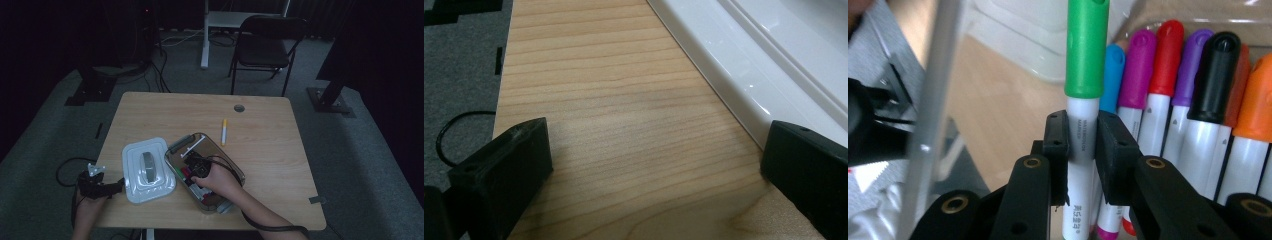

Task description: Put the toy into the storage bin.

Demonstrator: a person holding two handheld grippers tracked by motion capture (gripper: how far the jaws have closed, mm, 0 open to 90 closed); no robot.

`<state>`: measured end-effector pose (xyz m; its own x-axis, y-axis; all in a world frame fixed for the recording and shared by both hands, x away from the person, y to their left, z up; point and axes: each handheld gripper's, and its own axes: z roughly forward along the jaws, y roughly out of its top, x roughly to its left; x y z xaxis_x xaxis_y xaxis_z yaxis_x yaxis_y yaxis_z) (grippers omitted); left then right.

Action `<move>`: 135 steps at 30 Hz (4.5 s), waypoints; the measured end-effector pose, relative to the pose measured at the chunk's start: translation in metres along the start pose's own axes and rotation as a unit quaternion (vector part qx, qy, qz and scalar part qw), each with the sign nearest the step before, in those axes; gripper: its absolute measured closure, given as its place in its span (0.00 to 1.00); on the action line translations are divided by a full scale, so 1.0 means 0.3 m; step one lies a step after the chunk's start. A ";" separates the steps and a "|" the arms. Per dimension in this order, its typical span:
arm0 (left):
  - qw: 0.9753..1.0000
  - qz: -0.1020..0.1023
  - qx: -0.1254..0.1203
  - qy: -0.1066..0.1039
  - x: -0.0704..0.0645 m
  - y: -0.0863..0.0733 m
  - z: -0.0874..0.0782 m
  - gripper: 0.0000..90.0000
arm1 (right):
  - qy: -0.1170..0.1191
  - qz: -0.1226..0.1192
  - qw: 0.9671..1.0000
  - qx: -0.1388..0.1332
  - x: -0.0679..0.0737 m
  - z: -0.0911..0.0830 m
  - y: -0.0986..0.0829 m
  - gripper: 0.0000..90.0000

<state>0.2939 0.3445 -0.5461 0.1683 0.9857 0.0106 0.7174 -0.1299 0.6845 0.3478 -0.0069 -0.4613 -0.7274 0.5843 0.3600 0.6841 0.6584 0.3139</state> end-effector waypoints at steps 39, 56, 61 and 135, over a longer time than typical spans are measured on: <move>1.000 0.000 0.000 0.000 0.000 0.000 0.000 0.01 | -0.053 0.059 0.977 -0.199 -0.285 -0.409 -0.070 0.64; 1.000 0.000 0.000 0.000 0.000 0.000 0.000 0.01 | -0.124 0.167 0.962 -0.180 -0.592 -0.252 -0.002 0.61; 1.000 0.000 0.000 0.000 0.000 0.000 0.000 0.01 | -0.132 0.196 0.954 -0.182 -0.652 -0.212 0.040 0.61; 1.000 0.000 0.000 0.000 0.000 0.000 0.000 0.01 | -0.100 0.161 0.956 -0.226 -0.538 -0.412 -0.074 0.85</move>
<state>0.2940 0.3445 -0.5461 0.1683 0.9857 0.0107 0.7176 -0.1300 0.6842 0.4567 -0.1744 -0.4179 -0.4399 0.8311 0.3402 0.7947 0.1837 0.5786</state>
